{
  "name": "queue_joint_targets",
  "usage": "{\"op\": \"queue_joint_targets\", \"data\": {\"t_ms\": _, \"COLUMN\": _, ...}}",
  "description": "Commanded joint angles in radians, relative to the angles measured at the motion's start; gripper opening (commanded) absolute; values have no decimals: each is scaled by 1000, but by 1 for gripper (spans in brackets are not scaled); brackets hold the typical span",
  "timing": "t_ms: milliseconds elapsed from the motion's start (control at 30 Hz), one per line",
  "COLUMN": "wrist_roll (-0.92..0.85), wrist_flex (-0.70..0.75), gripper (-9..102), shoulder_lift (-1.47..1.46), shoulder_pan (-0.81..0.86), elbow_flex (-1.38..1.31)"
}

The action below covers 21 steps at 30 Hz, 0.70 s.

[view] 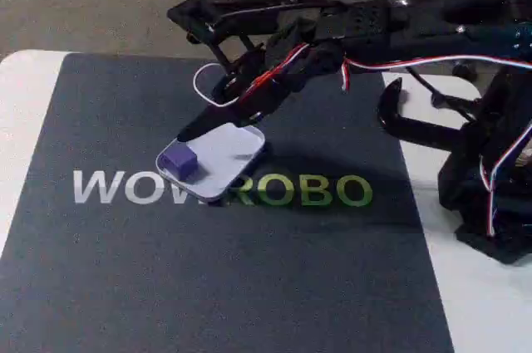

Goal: Move blocks one by one until all three blocks are in the tray.

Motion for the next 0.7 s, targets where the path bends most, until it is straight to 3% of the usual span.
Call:
{"op": "queue_joint_targets", "data": {"t_ms": 0, "wrist_roll": -17, "wrist_flex": -2, "gripper": 21, "shoulder_lift": 98, "shoulder_pan": -12, "elbow_flex": 6}}
{"op": "queue_joint_targets", "data": {"t_ms": 267, "wrist_roll": -38, "wrist_flex": 84, "gripper": 21, "shoulder_lift": 264, "shoulder_pan": -81, "elbow_flex": 55}}
{"op": "queue_joint_targets", "data": {"t_ms": 433, "wrist_roll": -109, "wrist_flex": 265, "gripper": 3, "shoulder_lift": 385, "shoulder_pan": -146, "elbow_flex": 61}}
{"op": "queue_joint_targets", "data": {"t_ms": 667, "wrist_roll": -186, "wrist_flex": 308, "gripper": -5, "shoulder_lift": 676, "shoulder_pan": -204, "elbow_flex": 252}}
